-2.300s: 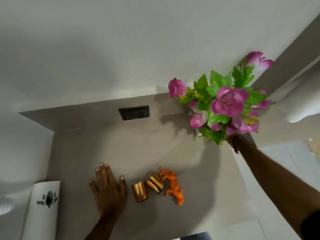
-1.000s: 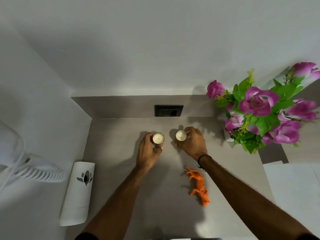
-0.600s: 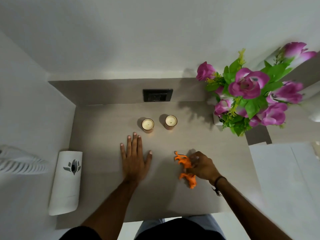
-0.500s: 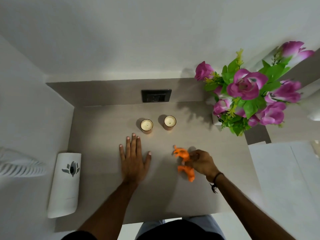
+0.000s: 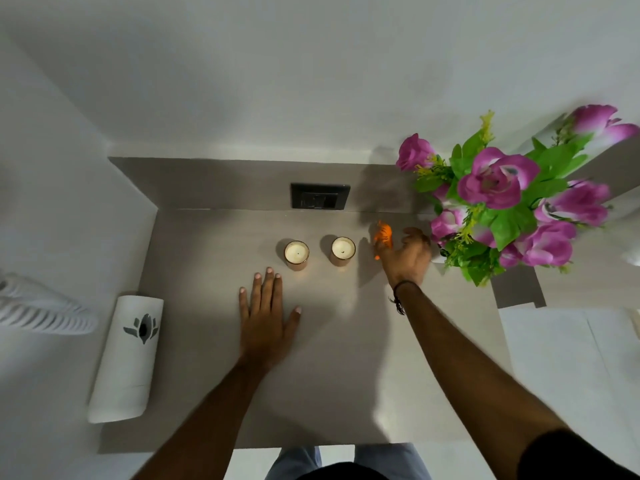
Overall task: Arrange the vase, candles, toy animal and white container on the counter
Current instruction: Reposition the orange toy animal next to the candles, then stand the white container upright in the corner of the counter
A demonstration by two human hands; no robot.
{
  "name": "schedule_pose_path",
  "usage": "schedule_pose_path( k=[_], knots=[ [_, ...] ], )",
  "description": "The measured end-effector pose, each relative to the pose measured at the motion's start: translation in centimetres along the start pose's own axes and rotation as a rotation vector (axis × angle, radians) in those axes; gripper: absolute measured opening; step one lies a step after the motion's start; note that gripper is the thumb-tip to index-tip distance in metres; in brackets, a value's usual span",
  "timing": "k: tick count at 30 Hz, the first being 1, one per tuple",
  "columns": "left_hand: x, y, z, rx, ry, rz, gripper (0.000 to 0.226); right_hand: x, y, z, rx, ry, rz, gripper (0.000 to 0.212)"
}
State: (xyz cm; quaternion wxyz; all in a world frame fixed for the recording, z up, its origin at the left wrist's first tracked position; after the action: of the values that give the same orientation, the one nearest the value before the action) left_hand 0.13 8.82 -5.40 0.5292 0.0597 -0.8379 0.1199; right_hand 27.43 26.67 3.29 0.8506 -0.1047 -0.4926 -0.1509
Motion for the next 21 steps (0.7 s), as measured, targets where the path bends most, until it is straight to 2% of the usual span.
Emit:
schedule_pose_path(
  k=[2,4,5,7,9,10,13,17,19,21],
  knots=[
    [1.1,-0.4,0.0,-0.022,-0.046,-0.015,0.081,2.0,-2.4,-0.7,0.067,0.031,-0.141,0.047],
    [3.7,-1.1,0.9,-0.025,-0.104,-0.141,0.066,2.4,-6.0,-1.4,0.159,-0.032,-0.196,0.042],
    [5.4,-1.7,2.0,0.001,-0.101,-0.24,0.058,1.5,-8.1,-1.4,0.215,-0.078,-0.158,0.045],
    [8.8,-3.5,4.9,0.117,-0.024,-0.407,0.051,-2.1,-11.8,-1.8,0.303,-0.221,0.048,0.069],
    [11.2,-5.4,8.2,0.291,0.086,-0.455,0.058,-6.2,-14.8,-2.4,0.387,-0.416,0.268,0.096],
    [11.9,-6.4,9.8,0.38,0.123,-0.442,0.065,-7.5,-15.9,-2.8,0.426,-0.486,0.314,0.101],
    [12.7,-8.8,13.0,0.586,0.219,-0.307,0.078,-8.6,-16.5,-3.3,0.453,-0.562,0.304,0.1],
    [13.9,-10.3,15.1,0.867,0.27,-0.178,0.07,-8.7,-16.3,-3.5,0.451,-0.583,0.286,0.1],
    [14.0,-10.0,15.9,0.93,0.169,-0.076,0.072,-8.7,-16.3,-3.4,0.454,-0.581,0.289,0.1],
    [14.0,-9.3,16.2,0.91,0.035,-0.03,0.077,-8.8,-16.3,-3.5,0.458,-0.579,0.286,0.099]
  ],
)
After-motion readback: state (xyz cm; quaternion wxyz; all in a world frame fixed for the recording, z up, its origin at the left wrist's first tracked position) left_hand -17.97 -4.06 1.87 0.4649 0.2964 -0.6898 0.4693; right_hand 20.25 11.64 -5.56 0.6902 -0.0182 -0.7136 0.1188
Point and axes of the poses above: each hand's wrist, its own y-axis towards the middle knuckle, its own x-axis out of the back of the hand, z = x × y, the point moved 9 cm from there along y, towards the middle knuckle, and after that the axes turned 9 degrees about -y, right-handed, at the moved point
